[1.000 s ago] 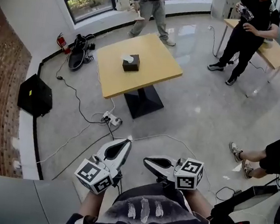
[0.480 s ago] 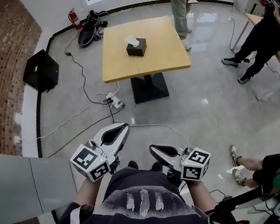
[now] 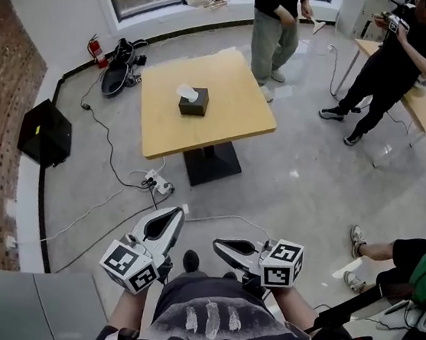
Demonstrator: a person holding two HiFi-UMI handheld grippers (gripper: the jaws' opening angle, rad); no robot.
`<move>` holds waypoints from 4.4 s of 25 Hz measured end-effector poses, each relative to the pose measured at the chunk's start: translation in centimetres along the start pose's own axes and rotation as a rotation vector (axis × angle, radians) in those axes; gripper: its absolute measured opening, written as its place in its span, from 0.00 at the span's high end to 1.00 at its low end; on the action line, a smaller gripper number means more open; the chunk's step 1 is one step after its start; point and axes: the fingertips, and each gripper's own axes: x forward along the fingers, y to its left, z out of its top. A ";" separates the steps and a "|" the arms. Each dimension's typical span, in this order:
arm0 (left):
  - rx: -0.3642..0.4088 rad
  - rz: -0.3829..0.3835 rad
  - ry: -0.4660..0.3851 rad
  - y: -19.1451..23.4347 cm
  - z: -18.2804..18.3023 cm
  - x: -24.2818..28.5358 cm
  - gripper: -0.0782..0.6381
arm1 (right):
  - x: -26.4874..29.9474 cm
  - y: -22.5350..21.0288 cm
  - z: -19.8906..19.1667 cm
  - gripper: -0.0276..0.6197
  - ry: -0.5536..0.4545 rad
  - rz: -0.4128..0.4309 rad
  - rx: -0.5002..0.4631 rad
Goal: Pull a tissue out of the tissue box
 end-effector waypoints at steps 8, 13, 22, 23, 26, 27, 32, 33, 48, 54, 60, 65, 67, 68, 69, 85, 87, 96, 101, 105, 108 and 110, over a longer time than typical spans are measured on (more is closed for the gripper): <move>-0.033 -0.099 -0.029 6.9 1.7 0.1 0.89 | 7.5 -0.8 3.2 0.96 0.011 -0.084 -0.057; -0.059 -0.160 -0.038 10.9 2.2 0.1 0.89 | 11.5 -1.4 3.8 0.96 0.042 -0.153 -0.083; -0.057 -0.236 -0.079 14.1 4.8 0.0 0.89 | 15.3 -1.7 5.8 0.96 0.057 -0.228 -0.113; -0.063 -0.228 -0.081 14.5 4.8 -0.2 0.89 | 15.8 -1.8 5.8 0.96 0.067 -0.220 -0.113; -0.077 -0.186 -0.072 15.9 4.5 -1.0 0.89 | 17.7 -1.7 5.7 0.96 0.100 -0.174 -0.107; -0.080 -0.171 -0.069 16.3 4.5 -1.0 0.89 | 18.1 -1.8 5.8 0.96 0.109 -0.158 -0.109; -0.058 -0.134 -0.068 17.4 5.6 1.4 0.89 | 18.2 -4.3 8.1 0.96 0.107 -0.127 -0.113; -0.055 -0.110 -0.063 17.5 5.8 1.6 0.89 | 18.2 -4.6 8.5 0.96 0.109 -0.104 -0.107; -0.003 0.008 0.034 17.1 7.2 13.0 0.89 | 13.4 -13.9 14.1 0.96 0.068 0.040 -0.027; 0.016 0.008 0.055 16.1 7.6 16.9 0.89 | 10.5 -16.6 15.8 0.96 0.044 0.029 -0.023; 0.030 -0.019 0.077 15.8 8.0 19.4 0.89 | 8.9 -18.3 16.9 0.96 0.001 -0.007 0.000; 0.029 -0.059 0.077 16.3 8.2 20.9 0.89 | 8.6 -19.1 17.3 0.96 -0.013 -0.046 0.002; 0.028 -0.073 0.071 16.7 8.5 21.1 0.89 | 8.6 -19.4 17.5 0.96 -0.018 -0.068 0.006; 0.026 -0.078 0.069 17.0 8.6 21.1 0.89 | 8.8 -19.5 17.6 0.96 -0.021 -0.078 0.007; 0.025 -0.083 0.067 17.4 8.8 21.2 0.89 | 9.1 -19.6 17.8 0.96 -0.023 -0.086 0.008; -0.026 -0.093 0.084 24.9 8.3 22.3 0.89 | 14.4 -21.2 18.8 0.96 0.025 -0.143 -0.065; -0.020 -0.090 0.092 24.5 8.0 23.1 0.89 | 13.5 -21.3 19.0 0.96 0.014 -0.156 -0.087; -0.019 0.022 0.118 22.8 7.4 24.1 0.89 | 10.5 -20.9 19.9 0.96 0.005 -0.076 -0.066; -0.036 0.064 0.122 24.2 6.9 24.2 0.89 | 10.1 -21.6 20.2 0.96 0.000 -0.066 -0.074; -0.022 0.097 0.116 26.4 7.3 25.0 0.79 | 9.8 -22.4 20.7 0.96 -0.011 -0.085 -0.075; -0.033 0.122 0.119 28.9 7.1 26.2 0.72 | 9.7 -23.5 21.1 0.96 -0.010 -0.111 -0.073; -0.060 0.130 0.136 30.8 6.6 26.9 0.68 | 9.9 -24.4 21.3 0.96 -0.002 -0.129 -0.069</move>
